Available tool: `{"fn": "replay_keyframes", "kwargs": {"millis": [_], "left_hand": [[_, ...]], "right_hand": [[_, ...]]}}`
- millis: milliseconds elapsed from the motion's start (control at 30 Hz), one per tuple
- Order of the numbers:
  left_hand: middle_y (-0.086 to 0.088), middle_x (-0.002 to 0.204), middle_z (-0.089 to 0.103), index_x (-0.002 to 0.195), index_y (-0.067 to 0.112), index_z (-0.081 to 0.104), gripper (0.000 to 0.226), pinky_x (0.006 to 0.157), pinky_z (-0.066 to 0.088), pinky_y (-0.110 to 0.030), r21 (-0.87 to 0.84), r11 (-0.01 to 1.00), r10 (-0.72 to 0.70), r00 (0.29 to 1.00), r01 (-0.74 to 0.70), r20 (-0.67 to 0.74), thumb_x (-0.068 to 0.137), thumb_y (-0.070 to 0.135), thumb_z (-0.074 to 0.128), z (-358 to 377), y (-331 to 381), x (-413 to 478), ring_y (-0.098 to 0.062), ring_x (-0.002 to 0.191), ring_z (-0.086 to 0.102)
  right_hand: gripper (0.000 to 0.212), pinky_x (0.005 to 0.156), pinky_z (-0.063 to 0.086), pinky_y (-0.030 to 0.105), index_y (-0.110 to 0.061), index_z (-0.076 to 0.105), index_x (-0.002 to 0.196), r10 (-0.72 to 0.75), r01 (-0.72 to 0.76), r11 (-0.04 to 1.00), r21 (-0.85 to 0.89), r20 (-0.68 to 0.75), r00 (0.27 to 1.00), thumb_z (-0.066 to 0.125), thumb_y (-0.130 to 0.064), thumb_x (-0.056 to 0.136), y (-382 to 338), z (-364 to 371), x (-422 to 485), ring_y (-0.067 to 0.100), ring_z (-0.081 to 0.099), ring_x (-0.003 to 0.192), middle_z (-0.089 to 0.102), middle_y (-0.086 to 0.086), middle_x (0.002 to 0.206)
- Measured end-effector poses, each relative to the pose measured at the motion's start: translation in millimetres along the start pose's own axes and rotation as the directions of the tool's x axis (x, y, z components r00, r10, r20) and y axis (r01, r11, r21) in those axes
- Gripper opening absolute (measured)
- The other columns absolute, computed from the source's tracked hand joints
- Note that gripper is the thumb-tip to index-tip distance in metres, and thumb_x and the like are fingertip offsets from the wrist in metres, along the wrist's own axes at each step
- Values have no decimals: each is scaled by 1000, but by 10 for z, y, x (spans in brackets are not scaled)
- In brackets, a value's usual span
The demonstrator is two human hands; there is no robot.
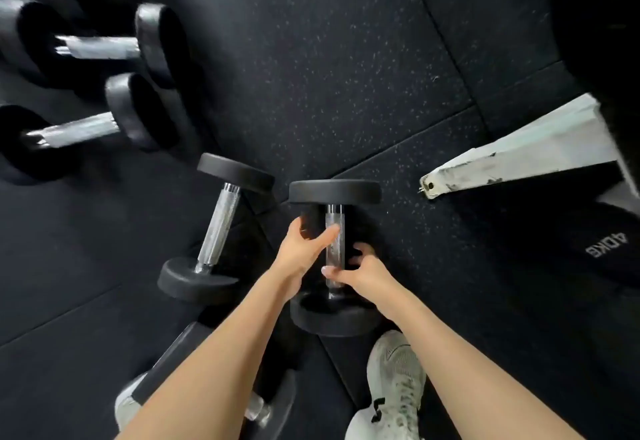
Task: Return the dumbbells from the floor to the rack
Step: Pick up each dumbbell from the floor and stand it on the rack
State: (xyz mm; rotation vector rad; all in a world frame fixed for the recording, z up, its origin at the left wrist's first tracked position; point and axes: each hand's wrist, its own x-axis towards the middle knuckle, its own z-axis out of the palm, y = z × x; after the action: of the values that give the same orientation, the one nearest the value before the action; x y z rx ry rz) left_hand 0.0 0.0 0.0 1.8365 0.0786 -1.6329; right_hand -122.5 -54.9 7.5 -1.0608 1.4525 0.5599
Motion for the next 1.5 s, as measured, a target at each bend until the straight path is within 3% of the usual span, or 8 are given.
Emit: {"fn": "replay_keyframes", "kwargs": {"millis": [300,467,633,933,1033,1167,1300,1500], "left_hand": [[-8,104,70,122,12,51,36,85,56,-40,-329,944,22,994,15,107,90,26,62,276,-35,340,-23,99,67],[-2,90,65,118,18,50,27,87,55,-41,-224,973,56,998,-58,-14,94,29,55,328,30,189,-20,87,63],[-4,94,65,116,19,49,24,73,54,-28,-188,982,20,1000,-17,12,95,30,53,145,-22,-233,-17,85,64],[-8,96,66,118,17,48,26,90,55,-41,-179,980,-86,996,88,17,95,27,55,-160,89,-2093,-23,95,65],[-7,91,65,116,17,47,23,79,57,-34,-191,978,-77,996,82,34,95,24,54,-229,365,-2929,-19,85,65],[-6,91,66,123,13,48,29,67,57,-27,-170,984,-32,996,46,86,95,21,54,-299,871,-4106,-16,80,65],[-10,93,67,127,7,48,36,58,58,-25,-155,987,81,978,-51,195,94,20,56,-307,1438,-5172,-17,76,68],[-14,102,64,126,3,49,41,80,55,-43,-79,978,210,928,-195,306,91,18,61,-73,2152,-6184,-29,93,64]], "right_hand": [[57,101,50,46,-15,58,123,-19,-21,975,223,176,984,80,-26,72,159,106,429,22,73,94,76,7,99],[54,69,55,22,-19,50,134,-14,-16,965,263,113,994,70,-9,85,90,133,301,1,72,69,73,-3,91],[50,82,59,32,-17,49,133,-34,-2,975,224,156,987,68,-12,87,100,265,-180,19,74,84,74,4,97],[46,96,53,44,-8,52,128,-13,-44,959,279,200,980,69,-14,86,177,574,-2111,29,69,96,70,13,108],[47,93,54,43,-9,52,126,-46,-18,956,293,212,976,71,-22,85,40,511,-2999,29,69,95,70,12,109],[30,60,55,22,-12,54,115,-136,53,935,350,218,967,68,-17,89,-242,246,-4292,17,65,68,66,7,83],[18,71,56,32,-22,57,99,-248,179,905,385,136,959,70,-20,87,-488,-45,-5462,16,66,69,68,1,78],[21,74,53,28,-24,63,106,-350,327,852,409,-18,936,70,-23,87,-668,-505,-6628,17,70,86,72,-3,87]]}}
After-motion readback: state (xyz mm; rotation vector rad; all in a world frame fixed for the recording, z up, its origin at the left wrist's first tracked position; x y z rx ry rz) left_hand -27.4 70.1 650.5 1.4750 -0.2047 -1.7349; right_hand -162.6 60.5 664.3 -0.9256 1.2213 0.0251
